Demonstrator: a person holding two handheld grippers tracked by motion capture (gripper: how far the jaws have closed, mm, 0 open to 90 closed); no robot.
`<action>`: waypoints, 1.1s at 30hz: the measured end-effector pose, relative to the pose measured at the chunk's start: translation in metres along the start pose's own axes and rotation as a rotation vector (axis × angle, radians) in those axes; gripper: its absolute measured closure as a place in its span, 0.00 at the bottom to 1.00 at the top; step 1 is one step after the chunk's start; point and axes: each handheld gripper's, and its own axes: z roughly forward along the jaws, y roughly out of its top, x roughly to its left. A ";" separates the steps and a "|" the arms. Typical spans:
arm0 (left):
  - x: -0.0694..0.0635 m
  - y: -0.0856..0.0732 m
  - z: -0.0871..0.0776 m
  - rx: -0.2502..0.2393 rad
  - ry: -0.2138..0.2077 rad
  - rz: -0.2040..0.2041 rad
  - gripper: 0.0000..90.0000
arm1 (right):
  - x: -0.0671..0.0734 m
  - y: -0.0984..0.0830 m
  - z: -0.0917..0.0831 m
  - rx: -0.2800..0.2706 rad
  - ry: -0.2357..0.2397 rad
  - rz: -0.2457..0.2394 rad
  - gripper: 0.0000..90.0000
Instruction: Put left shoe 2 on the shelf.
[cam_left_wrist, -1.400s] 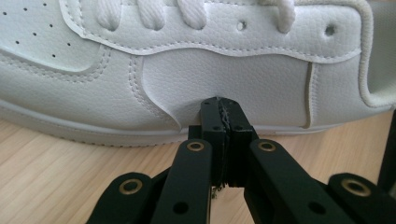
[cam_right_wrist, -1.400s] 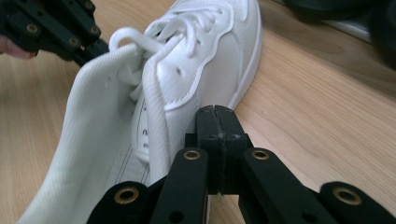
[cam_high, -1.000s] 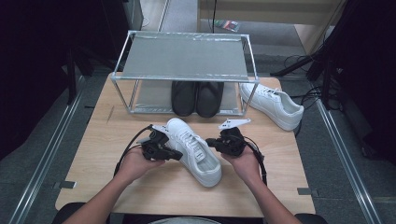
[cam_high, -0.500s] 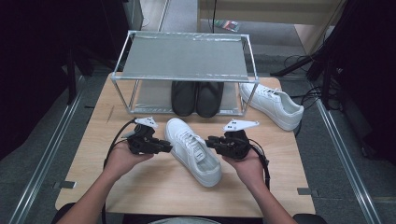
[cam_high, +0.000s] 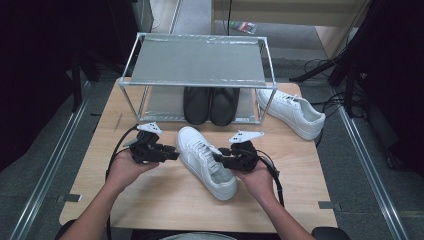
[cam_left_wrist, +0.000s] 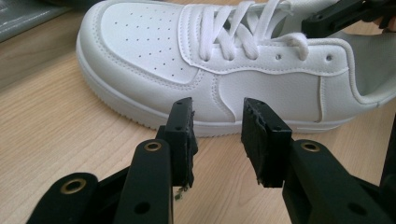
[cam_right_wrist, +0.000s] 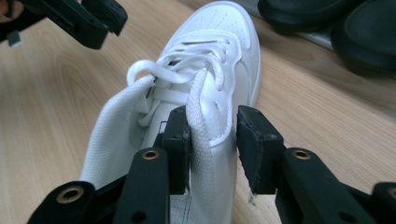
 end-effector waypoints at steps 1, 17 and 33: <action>0.001 -0.001 -0.001 0.000 0.003 0.002 0.71 | 0.001 0.000 0.004 0.014 -0.004 -0.011 0.73; 0.006 -0.013 -0.015 -0.035 0.039 -0.045 0.61 | -0.007 0.004 0.026 -0.004 -0.011 -0.007 0.89; 0.020 -0.025 -0.034 -0.087 0.110 -0.094 0.47 | -0.021 0.020 0.018 -0.001 0.025 -0.052 0.94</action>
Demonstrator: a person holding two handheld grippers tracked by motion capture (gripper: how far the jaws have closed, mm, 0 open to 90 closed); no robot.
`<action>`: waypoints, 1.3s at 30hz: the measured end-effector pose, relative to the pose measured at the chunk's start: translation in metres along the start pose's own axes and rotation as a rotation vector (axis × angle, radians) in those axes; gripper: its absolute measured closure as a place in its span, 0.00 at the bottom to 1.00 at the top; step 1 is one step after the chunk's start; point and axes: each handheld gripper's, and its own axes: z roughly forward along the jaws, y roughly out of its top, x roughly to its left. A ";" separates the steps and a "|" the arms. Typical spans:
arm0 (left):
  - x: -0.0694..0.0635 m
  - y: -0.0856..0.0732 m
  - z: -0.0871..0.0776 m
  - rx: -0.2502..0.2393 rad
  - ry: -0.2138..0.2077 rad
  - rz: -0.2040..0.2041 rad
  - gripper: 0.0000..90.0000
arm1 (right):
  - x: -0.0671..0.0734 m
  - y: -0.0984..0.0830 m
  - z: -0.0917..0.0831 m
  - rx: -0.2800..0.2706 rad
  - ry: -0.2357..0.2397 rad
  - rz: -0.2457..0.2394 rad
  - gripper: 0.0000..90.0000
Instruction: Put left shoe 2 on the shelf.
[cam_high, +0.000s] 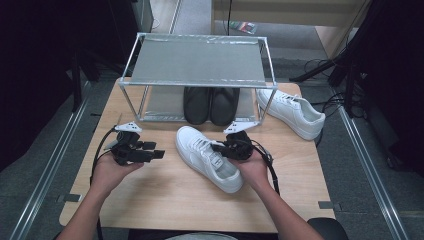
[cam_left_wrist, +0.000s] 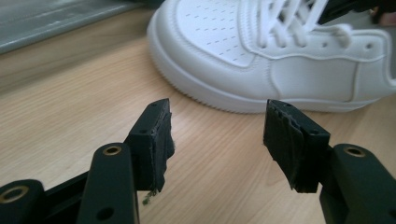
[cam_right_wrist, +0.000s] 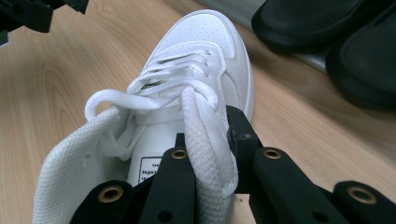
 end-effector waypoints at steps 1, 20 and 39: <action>0.002 -0.001 -0.001 -0.002 0.007 0.005 0.46 | -0.001 0.002 -0.002 0.001 0.002 -0.004 0.94; 0.020 -0.010 -0.012 -0.036 0.033 -0.021 0.43 | -0.022 0.059 -0.033 0.038 0.279 -0.193 0.94; 0.019 -0.010 -0.011 -0.038 0.027 -0.027 0.43 | -0.013 0.170 -0.073 -0.045 0.298 -0.245 0.94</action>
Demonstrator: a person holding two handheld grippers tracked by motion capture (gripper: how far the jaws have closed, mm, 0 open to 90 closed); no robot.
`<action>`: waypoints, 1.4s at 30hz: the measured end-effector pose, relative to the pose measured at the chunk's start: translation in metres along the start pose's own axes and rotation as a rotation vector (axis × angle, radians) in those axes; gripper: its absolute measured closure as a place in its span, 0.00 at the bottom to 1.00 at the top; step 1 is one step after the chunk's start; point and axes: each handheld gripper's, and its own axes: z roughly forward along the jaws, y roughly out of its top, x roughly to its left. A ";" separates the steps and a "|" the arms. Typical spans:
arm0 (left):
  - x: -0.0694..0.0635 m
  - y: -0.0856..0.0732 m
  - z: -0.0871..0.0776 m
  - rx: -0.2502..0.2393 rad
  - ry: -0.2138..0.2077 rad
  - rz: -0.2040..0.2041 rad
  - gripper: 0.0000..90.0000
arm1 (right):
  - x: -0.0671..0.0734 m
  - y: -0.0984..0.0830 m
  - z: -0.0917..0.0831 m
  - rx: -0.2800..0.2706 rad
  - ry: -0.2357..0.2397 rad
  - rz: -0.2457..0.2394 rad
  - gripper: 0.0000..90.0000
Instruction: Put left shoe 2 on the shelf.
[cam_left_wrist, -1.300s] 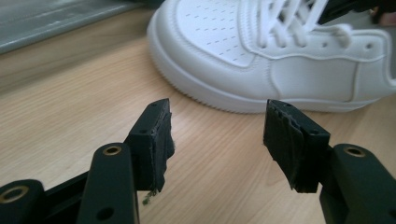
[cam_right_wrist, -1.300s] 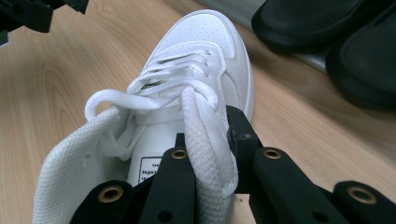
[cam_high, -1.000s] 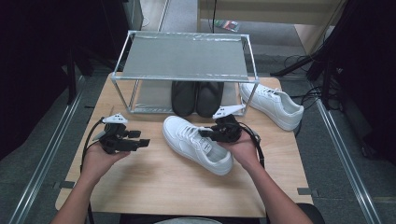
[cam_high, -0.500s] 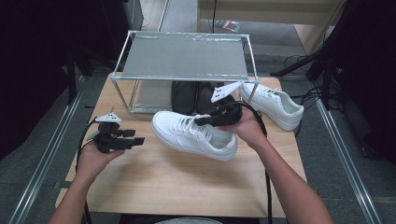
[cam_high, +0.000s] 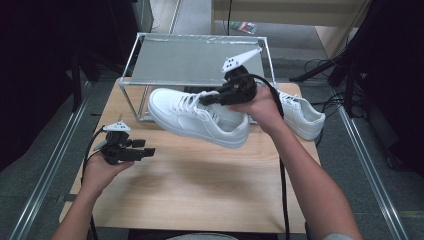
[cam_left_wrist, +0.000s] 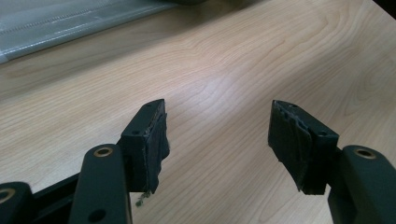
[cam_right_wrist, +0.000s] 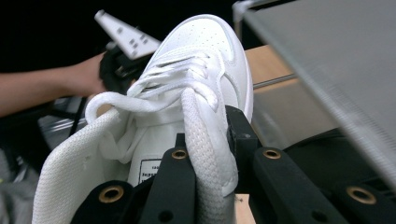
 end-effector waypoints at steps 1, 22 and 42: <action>0.000 0.000 0.000 -0.002 -0.006 0.002 0.43 | -0.001 0.005 -0.002 -0.005 -0.023 0.002 0.94; -0.006 0.002 0.003 0.019 -0.028 0.047 0.41 | -0.044 0.058 -0.015 -0.083 -0.411 0.299 0.94; -0.023 0.011 0.014 0.034 -0.110 0.132 0.41 | -0.096 0.084 0.026 -0.157 -0.757 0.578 0.93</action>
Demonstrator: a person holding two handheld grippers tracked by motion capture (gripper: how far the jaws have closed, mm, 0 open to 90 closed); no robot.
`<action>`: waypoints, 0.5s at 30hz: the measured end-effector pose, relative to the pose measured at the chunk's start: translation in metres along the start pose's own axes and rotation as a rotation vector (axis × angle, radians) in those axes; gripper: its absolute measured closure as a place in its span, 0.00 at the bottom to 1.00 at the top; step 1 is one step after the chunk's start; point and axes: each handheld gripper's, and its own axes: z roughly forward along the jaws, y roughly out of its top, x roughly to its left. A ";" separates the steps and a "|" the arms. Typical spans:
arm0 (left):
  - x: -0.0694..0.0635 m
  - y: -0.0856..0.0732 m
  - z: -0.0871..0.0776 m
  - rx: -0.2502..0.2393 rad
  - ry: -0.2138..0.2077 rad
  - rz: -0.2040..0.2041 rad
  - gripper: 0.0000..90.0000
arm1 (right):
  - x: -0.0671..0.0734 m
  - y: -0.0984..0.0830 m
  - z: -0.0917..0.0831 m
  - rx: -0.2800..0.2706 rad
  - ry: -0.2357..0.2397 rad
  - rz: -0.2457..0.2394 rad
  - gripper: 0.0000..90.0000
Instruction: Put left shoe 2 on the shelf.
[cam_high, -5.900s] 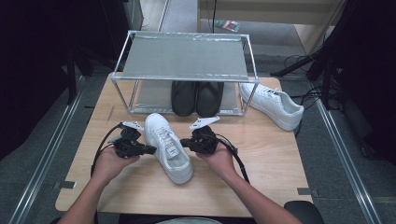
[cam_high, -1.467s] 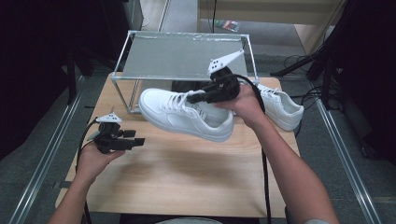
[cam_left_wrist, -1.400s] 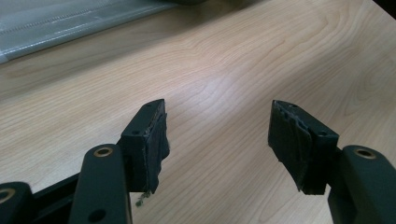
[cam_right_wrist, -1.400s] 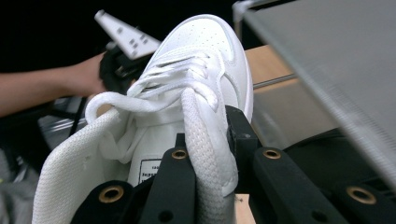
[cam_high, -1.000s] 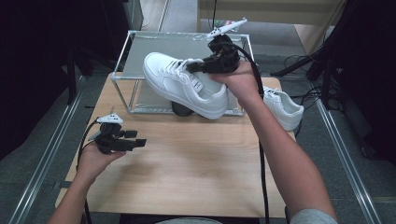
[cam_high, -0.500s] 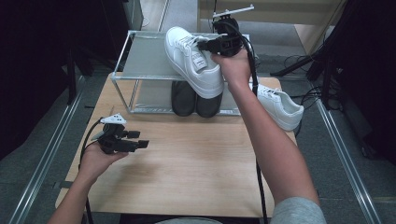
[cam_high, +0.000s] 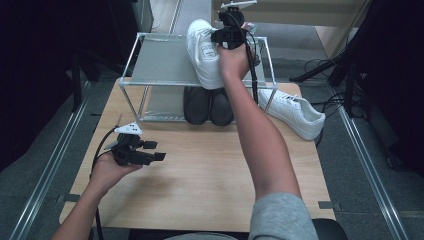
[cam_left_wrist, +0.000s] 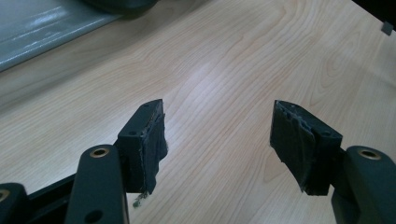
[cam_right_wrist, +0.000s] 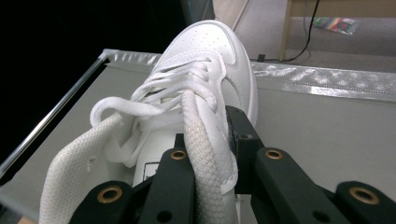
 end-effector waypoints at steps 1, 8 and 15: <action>-0.001 0.001 0.001 0.001 0.000 0.006 0.41 | 0.002 0.001 0.005 0.000 -0.011 0.008 0.93; -0.003 0.005 0.008 0.022 -0.026 0.030 0.41 | 0.014 0.004 0.031 -0.016 -0.043 0.120 0.92; -0.006 0.007 0.011 0.026 -0.037 0.039 0.41 | 0.028 -0.002 0.049 -0.030 -0.092 0.140 0.91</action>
